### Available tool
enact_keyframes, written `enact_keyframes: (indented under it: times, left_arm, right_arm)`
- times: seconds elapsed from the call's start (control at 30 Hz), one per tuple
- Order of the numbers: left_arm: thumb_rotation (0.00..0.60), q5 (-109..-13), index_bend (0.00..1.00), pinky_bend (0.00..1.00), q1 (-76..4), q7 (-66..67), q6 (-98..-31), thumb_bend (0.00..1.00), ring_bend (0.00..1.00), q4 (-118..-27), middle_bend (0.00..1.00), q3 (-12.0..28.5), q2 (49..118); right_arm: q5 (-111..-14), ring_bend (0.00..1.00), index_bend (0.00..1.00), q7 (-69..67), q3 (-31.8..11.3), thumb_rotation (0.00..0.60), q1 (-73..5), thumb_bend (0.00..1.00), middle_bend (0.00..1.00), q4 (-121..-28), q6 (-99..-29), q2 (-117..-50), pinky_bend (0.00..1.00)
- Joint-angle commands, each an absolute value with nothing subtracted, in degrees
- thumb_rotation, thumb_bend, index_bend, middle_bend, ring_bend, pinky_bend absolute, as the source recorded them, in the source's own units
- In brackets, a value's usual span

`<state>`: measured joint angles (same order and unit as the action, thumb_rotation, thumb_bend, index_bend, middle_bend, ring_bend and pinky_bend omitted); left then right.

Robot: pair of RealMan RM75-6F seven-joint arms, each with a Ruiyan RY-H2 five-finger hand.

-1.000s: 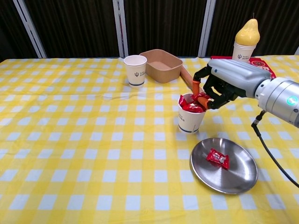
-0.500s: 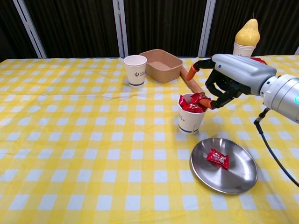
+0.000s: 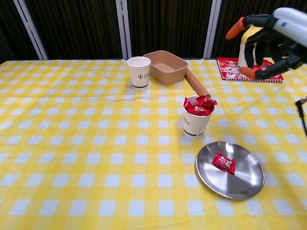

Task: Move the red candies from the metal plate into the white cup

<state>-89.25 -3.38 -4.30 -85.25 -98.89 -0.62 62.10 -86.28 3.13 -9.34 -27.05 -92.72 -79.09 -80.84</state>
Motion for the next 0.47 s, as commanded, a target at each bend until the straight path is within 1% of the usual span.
enact_keyframes:
  times: [0.03,0.1,0.13,0.2,0.3,0.47]
  left_arm:
    - [0.600,-89.66,0.00,0.00,-3.28,-3.73,-85.60,0.00,0.00,-98.60,0.00,-0.69,62.30]
    - [0.600,-89.95,0.00,0.00,-3.19,-2.67,-85.98,0.00,0.00,-98.25,0.00,-0.68,62.54]
    - [0.600,-90.08,0.00,0.00,-3.14,-2.40,-86.13,0.00,0.00,-98.11,0.00,-0.70,62.64]
    - [0.600,-90.36,0.00,0.00,-3.02,-1.28,-86.54,0.00,0.00,-97.71,0.00,-0.70,62.88]
    - [0.600,-90.92,0.00,0.00,-2.75,0.61,-87.58,0.00,0.00,-96.98,0.00,-0.55,63.33]
    - [0.600,-91.08,0.00,0.00,-2.34,4.12,-89.07,0.00,0.00,-95.33,0.00,0.00,64.52]
  right_arm:
    - [-89.92,0.12,0.09,0.93,-4.67,0.600,-22.38,0.36,0.25,-94.56,-82.55,-75.71,0.35]
    - [-90.15,0.03,0.02,3.17,-1.23,0.600,-19.50,0.33,0.13,-94.59,-82.93,-72.65,0.26]
    - [-90.12,0.00,0.00,4.44,-0.36,0.600,-18.67,0.31,0.08,-94.81,-83.11,-71.78,0.22]
    - [-90.37,0.00,0.00,7.55,1.50,0.600,-16.62,0.30,0.02,-95.13,-83.98,-70.09,0.16]
    - [-91.42,0.00,0.00,9.24,3.61,0.600,-13.65,0.30,0.00,-94.89,-86.39,-69.02,0.10]
    - [-94.29,0.00,0.00,10.06,4.49,0.600,-9.72,0.30,0.00,-93.45,-92.29,-69.29,0.09]
